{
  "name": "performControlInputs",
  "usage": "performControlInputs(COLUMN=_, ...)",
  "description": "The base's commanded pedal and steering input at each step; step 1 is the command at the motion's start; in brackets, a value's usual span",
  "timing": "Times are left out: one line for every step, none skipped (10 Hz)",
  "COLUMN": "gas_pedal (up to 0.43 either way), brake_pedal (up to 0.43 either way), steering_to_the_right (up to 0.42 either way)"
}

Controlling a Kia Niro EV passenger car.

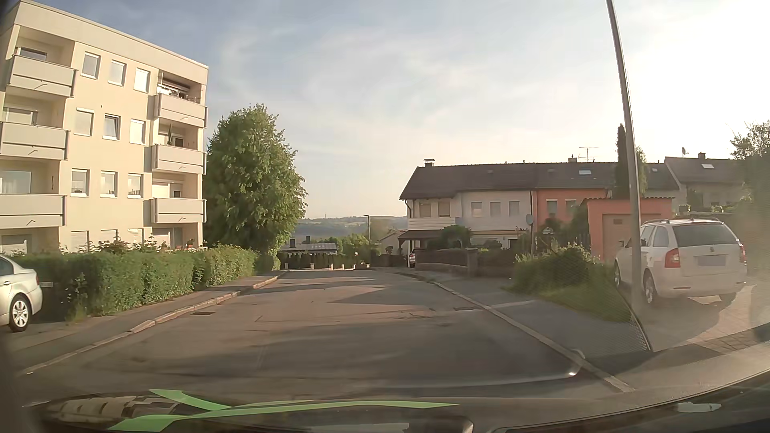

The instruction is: Follow the waypoints while adhering to traffic rules and regulations

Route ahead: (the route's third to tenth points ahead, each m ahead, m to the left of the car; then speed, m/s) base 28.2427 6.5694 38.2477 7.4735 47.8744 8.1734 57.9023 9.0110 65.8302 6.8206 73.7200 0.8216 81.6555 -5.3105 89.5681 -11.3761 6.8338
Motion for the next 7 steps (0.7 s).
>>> performControlInputs(gas_pedal=0.0, brake_pedal=0.0, steering_to_the_right=-0.03)
performControlInputs(gas_pedal=0.0, brake_pedal=0.0, steering_to_the_right=-0.031)
performControlInputs(gas_pedal=0.0, brake_pedal=0.0, steering_to_the_right=-0.033)
performControlInputs(gas_pedal=0.0, brake_pedal=0.0, steering_to_the_right=-0.036)
performControlInputs(gas_pedal=0.0, brake_pedal=0.0, steering_to_the_right=-0.037)
performControlInputs(gas_pedal=0.0, brake_pedal=0.006, steering_to_the_right=-0.039)
performControlInputs(gas_pedal=0.0, brake_pedal=0.006, steering_to_the_right=-0.04)
